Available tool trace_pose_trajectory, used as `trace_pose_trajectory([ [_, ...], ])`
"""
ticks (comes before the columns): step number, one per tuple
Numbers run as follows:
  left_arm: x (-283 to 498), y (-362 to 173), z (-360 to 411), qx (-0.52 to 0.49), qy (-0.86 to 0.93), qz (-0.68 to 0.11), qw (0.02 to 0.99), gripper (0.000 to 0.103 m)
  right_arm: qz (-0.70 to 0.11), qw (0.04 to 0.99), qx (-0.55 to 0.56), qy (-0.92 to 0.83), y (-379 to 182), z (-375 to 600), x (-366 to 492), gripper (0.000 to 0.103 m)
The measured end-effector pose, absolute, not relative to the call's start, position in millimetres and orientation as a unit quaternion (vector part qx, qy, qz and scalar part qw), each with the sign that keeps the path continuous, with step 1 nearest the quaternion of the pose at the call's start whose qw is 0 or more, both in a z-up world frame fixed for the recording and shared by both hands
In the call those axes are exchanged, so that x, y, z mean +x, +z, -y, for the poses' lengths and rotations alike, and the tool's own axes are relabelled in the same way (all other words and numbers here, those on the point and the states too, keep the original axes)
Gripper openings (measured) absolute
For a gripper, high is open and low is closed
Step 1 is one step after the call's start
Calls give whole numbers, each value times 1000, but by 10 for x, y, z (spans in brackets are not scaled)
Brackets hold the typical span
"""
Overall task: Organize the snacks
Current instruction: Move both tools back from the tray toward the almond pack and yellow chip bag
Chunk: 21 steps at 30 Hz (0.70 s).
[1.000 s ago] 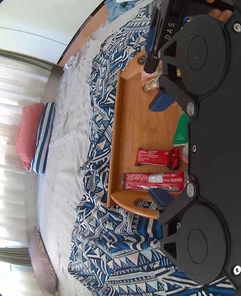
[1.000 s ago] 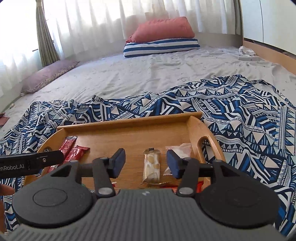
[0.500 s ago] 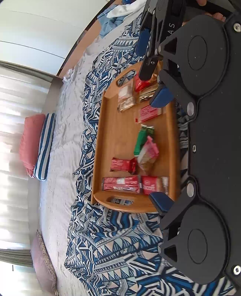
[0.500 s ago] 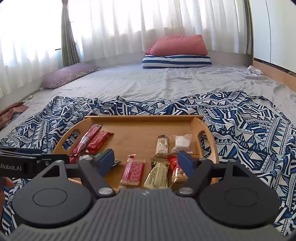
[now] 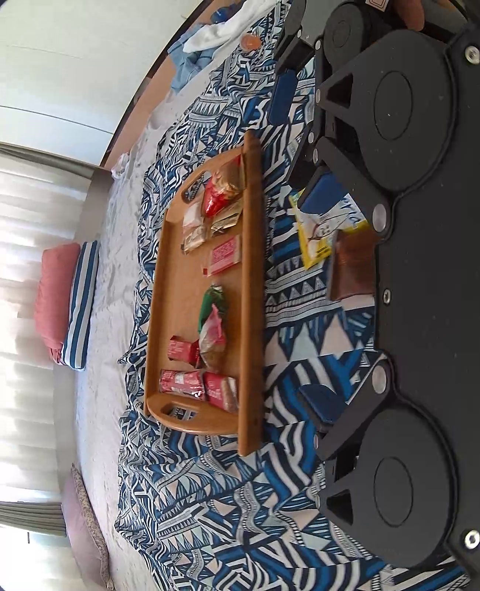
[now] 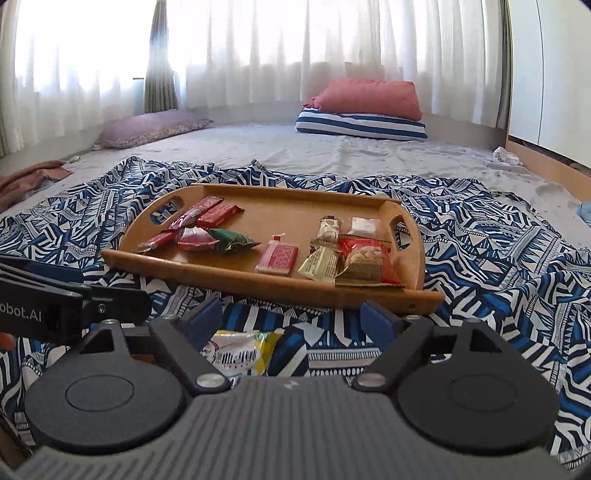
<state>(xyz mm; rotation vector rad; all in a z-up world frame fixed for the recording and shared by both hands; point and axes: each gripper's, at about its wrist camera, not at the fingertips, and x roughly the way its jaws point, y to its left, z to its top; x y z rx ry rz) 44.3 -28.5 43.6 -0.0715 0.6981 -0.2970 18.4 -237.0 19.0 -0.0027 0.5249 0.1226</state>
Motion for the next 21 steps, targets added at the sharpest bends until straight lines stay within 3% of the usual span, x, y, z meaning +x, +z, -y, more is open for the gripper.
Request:
trace_pose_trajectory([
  [21,285,102,383,-31,-122,-374,919,99,-256,965,-16,60,-60,2462,-242,96],
])
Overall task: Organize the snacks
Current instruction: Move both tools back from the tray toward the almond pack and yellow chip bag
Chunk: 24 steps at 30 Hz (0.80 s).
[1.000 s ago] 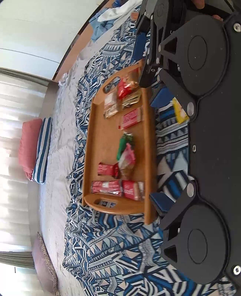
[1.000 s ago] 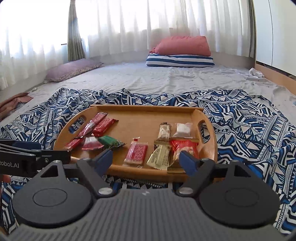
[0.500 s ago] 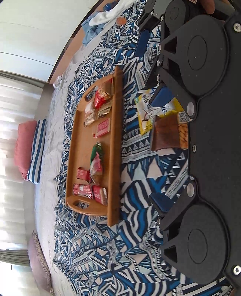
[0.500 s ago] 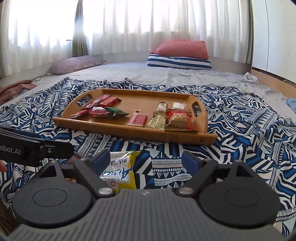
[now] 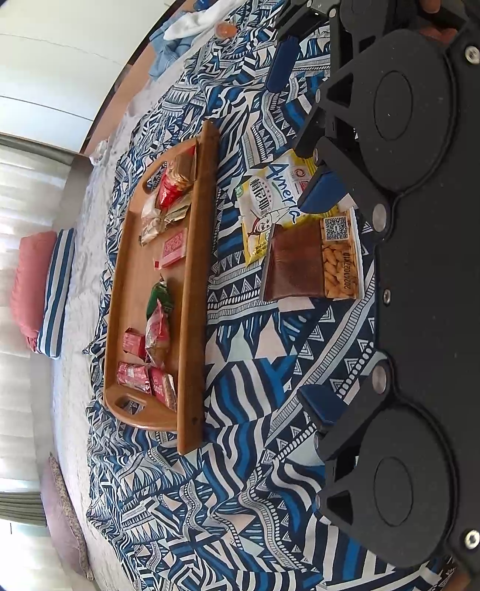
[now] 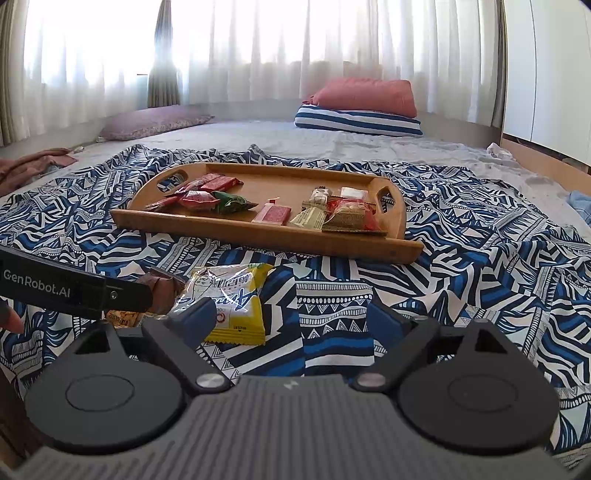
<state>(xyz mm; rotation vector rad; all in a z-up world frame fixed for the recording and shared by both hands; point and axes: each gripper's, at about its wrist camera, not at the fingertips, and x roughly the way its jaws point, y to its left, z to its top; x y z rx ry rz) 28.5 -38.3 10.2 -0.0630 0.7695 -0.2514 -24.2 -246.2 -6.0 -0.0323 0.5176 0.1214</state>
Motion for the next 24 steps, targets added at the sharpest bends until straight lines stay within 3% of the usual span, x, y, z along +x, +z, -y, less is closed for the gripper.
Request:
trace_pose_trajectory([
  [8,300,51,440,-38,-145,-379,913,94,-250,965,-39,65,-153,2349,-287,101],
  [15,315,52,487,-31,-143,-376,915,81,-251,964,-46,72,-206,2259,-278,103],
  [24,324,21,539,6,-125,-374,919,81,-255,963,-50,78,-258,2154,-243,103],
])
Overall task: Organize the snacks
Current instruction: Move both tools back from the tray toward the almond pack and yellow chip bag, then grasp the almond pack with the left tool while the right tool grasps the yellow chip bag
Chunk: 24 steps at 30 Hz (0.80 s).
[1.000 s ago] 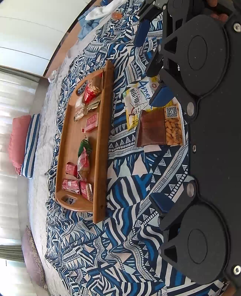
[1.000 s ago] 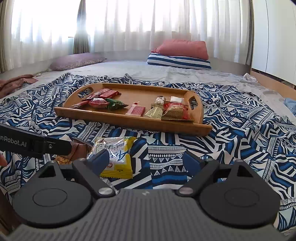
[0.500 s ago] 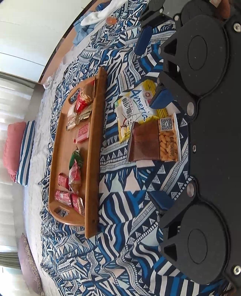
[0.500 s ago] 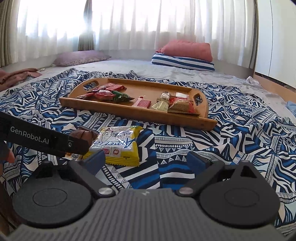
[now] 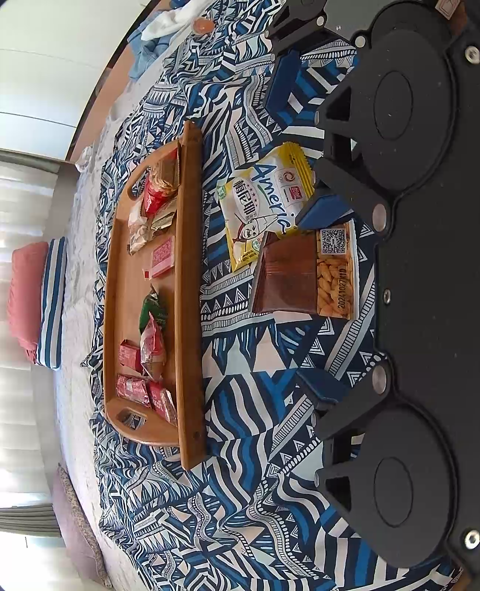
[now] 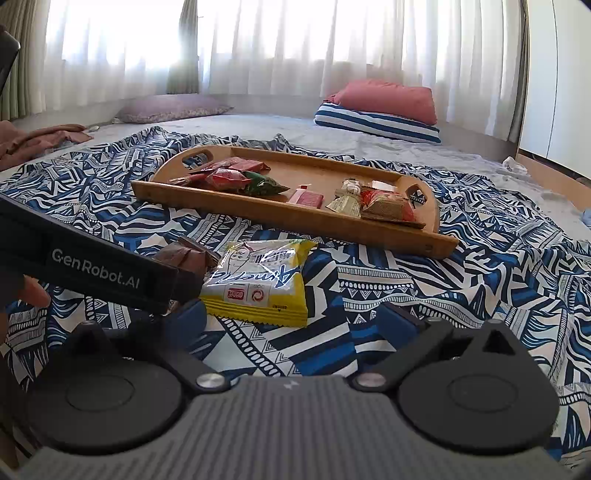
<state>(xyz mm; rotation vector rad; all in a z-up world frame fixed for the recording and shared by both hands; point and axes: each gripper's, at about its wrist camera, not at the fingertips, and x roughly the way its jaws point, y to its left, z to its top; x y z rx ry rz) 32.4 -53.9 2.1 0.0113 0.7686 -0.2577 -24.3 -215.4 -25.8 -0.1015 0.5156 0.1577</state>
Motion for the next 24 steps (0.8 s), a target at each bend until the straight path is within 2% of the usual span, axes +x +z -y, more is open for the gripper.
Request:
trace_pose_trajectory([
  [5,366,28,538,1,-130,-373,919,79,-258,962,-39,77,-286,2131,-219,103],
  [7,373,36,523,-2,-135,-371,919,72,-260,962,-34,76,-295,2126,-208,103],
  [9,362,47,498,-2,-139,-367,920,53,-261,962,-32,75,-299,2118,-198,103],
  [11,355,48,462,-3,-138,-368,919,46,-261,962,-31,75,-303,2111,-190,103],
  [20,364,63,300,-15,-120,-365,923,45,-266,961,-18,73,-297,2077,-135,103],
  [24,406,31,203,-20,-109,-368,923,47,-269,960,-17,69,-290,2045,-93,103],
])
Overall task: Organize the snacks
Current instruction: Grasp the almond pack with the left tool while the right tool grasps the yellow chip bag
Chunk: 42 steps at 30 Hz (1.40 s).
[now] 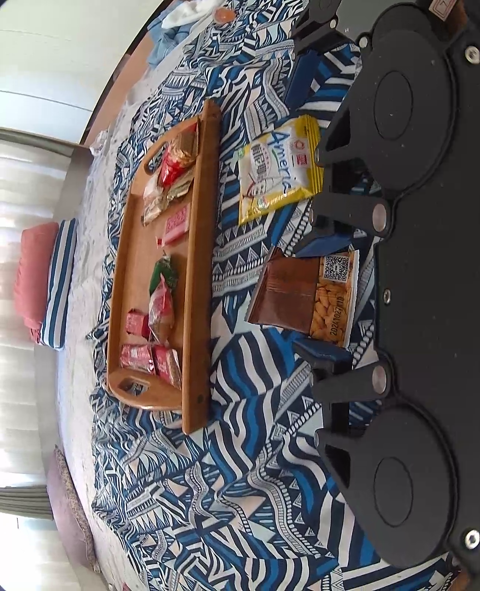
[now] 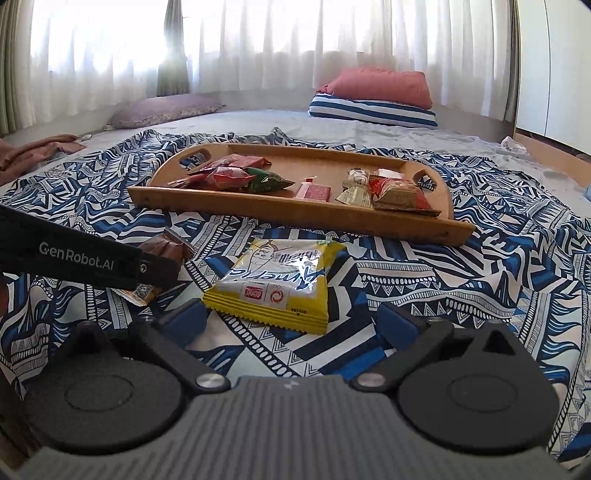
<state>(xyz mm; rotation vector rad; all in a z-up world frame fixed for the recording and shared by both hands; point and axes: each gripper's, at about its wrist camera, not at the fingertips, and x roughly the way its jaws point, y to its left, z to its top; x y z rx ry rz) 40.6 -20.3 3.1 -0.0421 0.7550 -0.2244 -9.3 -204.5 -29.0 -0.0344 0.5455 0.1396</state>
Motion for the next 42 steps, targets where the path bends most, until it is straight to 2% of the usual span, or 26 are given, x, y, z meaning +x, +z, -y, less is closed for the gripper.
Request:
trace_pose_trajectory([
  [9,356,-22,246,3,-115,-358,927,48,-268,961,-20,64,-305,1970,-47,103],
  [25,372,-22,180,-14,-122,-361,924,48,-268,962,-10,51,-299,1958,20,103],
  [33,382,-8,168,-20,-125,-363,923,48,-260,965,-6,39,-305,1969,-22,98],
  [42,380,-13,149,-26,-127,-363,923,48,-262,965,-4,32,-284,1991,-52,86],
])
